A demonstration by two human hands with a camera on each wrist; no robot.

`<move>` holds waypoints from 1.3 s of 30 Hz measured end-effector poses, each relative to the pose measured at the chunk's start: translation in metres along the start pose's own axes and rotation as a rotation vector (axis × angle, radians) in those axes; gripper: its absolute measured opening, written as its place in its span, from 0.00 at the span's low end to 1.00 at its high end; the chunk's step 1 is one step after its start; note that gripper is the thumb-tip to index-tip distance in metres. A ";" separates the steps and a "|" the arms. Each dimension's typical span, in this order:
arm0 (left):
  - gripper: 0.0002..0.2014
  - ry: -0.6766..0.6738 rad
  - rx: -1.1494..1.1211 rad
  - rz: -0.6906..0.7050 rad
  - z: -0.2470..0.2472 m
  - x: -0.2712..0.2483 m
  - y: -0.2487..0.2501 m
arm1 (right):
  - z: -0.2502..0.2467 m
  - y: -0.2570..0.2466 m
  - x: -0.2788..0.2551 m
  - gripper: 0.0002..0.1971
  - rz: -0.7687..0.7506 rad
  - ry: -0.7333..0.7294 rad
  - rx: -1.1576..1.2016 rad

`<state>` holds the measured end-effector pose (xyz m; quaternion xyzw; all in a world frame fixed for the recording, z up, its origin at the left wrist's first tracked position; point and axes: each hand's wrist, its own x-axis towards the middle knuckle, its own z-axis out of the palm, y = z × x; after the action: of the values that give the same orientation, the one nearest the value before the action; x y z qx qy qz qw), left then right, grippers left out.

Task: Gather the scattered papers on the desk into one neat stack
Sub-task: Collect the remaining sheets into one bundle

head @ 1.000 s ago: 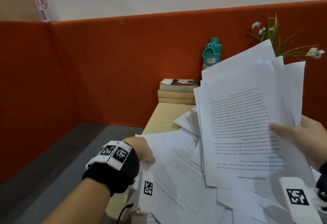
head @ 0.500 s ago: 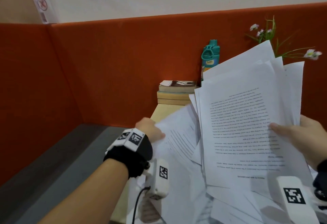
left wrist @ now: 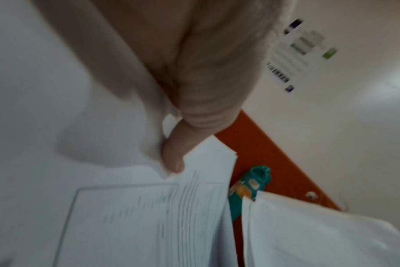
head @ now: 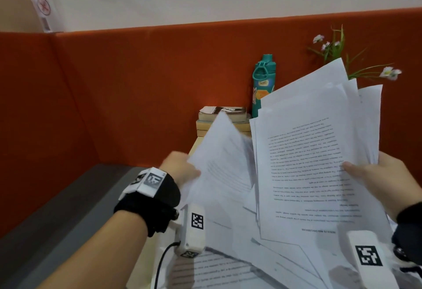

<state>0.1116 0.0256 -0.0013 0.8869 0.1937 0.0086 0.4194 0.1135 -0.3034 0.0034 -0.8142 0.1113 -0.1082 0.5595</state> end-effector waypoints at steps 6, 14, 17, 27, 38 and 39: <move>0.07 0.192 -0.194 0.172 0.000 -0.008 0.005 | 0.000 0.014 0.005 0.16 0.042 -0.003 -0.014; 0.14 0.582 -0.490 0.435 -0.049 -0.014 0.047 | -0.002 0.013 0.013 0.15 0.041 0.012 0.048; 0.14 0.532 -0.606 0.471 -0.047 -0.016 0.057 | 0.000 0.007 0.014 0.17 0.014 -0.024 0.158; 0.10 -0.067 -0.874 0.180 0.067 0.002 0.039 | 0.005 -0.013 0.005 0.18 -0.071 -0.152 0.462; 0.15 -0.086 -0.451 0.113 0.075 -0.019 0.048 | 0.005 -0.005 0.007 0.15 -0.226 -0.080 0.165; 0.19 -0.087 -0.272 0.079 0.064 -0.018 0.040 | 0.003 -0.004 0.007 0.14 -0.208 -0.073 0.172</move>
<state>0.1201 -0.0508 -0.0106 0.8283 0.1372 0.0128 0.5431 0.1209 -0.3011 0.0067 -0.7736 -0.0039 -0.1452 0.6168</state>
